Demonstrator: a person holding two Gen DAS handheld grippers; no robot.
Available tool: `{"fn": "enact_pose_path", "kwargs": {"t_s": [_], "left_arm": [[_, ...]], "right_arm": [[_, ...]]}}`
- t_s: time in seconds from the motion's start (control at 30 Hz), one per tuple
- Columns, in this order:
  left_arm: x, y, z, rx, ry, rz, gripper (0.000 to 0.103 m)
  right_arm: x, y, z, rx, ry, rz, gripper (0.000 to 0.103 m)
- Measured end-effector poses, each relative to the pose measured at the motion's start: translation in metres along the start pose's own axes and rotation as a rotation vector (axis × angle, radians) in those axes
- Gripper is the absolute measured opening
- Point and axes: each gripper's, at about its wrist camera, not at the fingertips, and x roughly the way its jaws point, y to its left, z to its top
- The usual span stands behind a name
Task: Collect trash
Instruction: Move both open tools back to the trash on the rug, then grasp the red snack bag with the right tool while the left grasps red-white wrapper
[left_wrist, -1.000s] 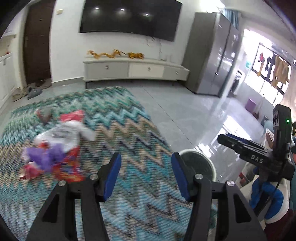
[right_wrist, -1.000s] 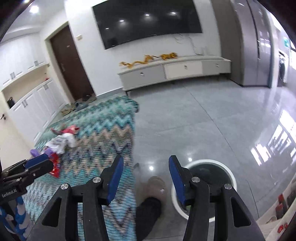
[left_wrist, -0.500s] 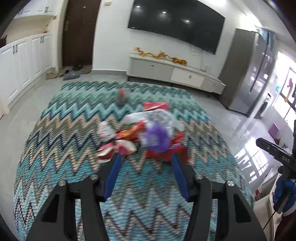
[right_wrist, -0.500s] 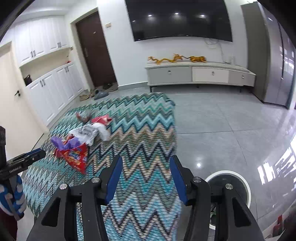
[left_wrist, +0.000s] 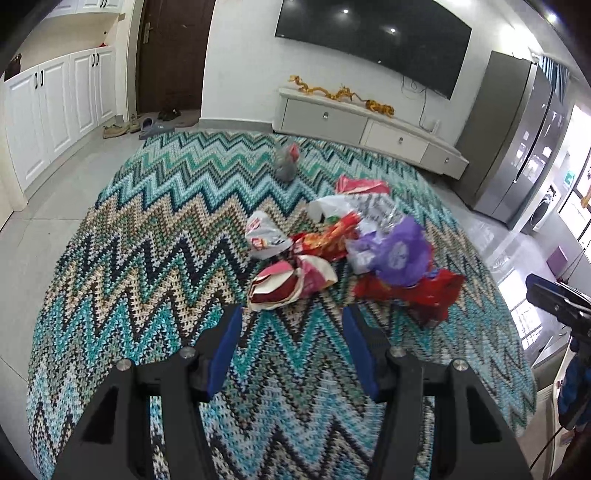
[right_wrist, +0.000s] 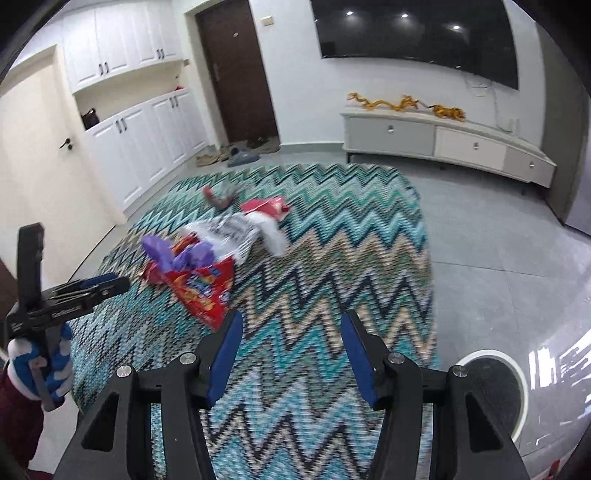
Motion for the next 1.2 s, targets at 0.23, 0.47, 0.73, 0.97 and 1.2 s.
{"fn": "enact_pose_path", "kwargs": {"t_s": [0.23,0.47,0.73,0.97,1.2], "left_arm": [[0.028,0.004,0.010,0.041,0.017,0.028,0.054],[0.047,0.000,0.020,0.099,0.032,0.045,0.055],[0.056,-0.004,0.018,0.068,0.044,0.004,0.051],[0.052,-0.014,0.013,0.067,0.035,-0.019,0.029],[0.036,-0.022,0.001,0.023,0.019,-0.038,0.027]], "right_arm": [[0.032,0.024,-0.005,-0.043,0.067,0.084,0.053],[0.063,0.056,0.003,-0.118,0.099,0.163,0.053],[0.093,0.071,0.008,-0.128,0.121,0.200,0.041],[0.086,0.052,0.000,-0.072,0.097,0.222,0.010],[0.061,0.029,-0.009,-0.025,0.061,0.224,0.009]]}}
